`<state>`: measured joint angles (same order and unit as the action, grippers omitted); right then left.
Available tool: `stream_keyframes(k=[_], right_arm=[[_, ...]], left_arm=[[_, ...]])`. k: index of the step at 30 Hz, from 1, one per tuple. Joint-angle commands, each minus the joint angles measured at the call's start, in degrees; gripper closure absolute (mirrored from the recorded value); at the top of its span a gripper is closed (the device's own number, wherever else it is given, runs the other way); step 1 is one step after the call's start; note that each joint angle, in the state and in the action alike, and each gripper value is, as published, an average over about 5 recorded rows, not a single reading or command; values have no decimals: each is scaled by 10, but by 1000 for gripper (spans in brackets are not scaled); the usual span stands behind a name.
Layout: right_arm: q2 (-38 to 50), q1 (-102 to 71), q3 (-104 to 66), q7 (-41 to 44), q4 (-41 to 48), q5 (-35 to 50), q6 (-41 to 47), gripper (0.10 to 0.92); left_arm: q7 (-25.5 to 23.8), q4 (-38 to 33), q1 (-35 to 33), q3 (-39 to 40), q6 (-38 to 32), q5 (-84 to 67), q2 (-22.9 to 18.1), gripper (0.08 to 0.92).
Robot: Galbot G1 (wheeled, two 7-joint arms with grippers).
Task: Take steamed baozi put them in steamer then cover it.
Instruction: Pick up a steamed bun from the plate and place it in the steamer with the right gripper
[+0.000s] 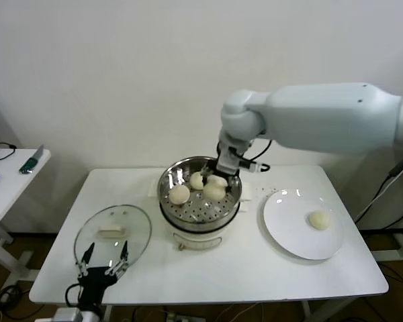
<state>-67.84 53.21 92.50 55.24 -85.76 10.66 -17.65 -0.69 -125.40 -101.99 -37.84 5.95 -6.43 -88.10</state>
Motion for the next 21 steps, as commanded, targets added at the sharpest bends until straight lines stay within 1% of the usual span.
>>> stream_keyframes(k=[1,8,21], right_arm=[[-62,-107,-18,-27,19,-99,-26,380],[-66,-156,-27,-37,73,-148,-39,381],[-74,-176,-32,-42,91,-144,-36,380]], left_arm=[[0,2,0,0,0,2,-1,177],[0,6,-1,1,-2,4,-3,177],[0,6,0,4,-2,5,-5,177]])
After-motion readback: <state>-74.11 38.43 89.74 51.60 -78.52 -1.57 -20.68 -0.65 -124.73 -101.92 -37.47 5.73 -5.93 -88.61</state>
